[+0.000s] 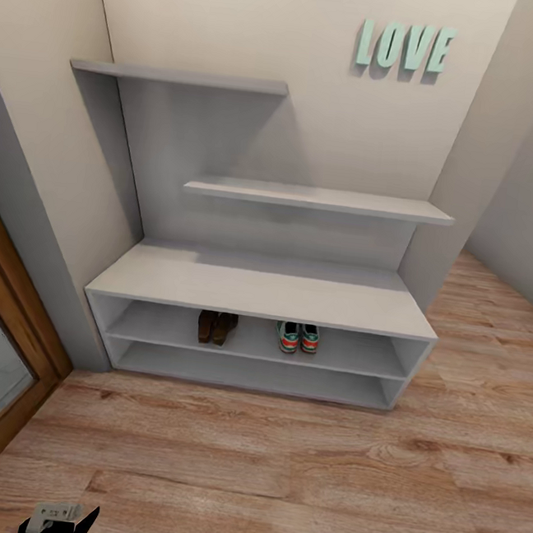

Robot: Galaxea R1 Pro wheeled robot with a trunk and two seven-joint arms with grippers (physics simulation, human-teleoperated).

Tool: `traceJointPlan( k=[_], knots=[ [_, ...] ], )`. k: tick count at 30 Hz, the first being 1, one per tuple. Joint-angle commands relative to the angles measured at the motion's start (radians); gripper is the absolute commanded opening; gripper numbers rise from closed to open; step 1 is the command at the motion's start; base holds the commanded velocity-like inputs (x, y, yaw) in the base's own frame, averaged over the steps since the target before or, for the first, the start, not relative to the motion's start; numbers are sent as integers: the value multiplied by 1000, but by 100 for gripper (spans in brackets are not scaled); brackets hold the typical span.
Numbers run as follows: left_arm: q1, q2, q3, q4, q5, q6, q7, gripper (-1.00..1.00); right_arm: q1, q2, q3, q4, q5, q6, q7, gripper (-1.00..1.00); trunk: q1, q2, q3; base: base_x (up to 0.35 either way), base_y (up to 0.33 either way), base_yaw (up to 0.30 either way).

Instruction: Pick up the two gym shoes and the two sandals from the corridor floor and place them onto the hallstand (shoe rack) in the corridor, making sure they are on the rack and not on the floor. Arrange them so the two gym shoes are next to each other and the two sandals are next to each other.

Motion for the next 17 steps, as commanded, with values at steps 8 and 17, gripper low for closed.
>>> traceJointPlan(
  k=[8,17],
  knots=[
    [-1,-2,8,2,-7,-3,-7,100,-1,1,9,1,-8,-3,-3,100,0,0,-1,0,0,0],
    [-1,-2,8,2,-7,-3,-7,100,-1,1,9,1,-8,-3,-3,100,0,0,-1,0,0,0]
  ],
)
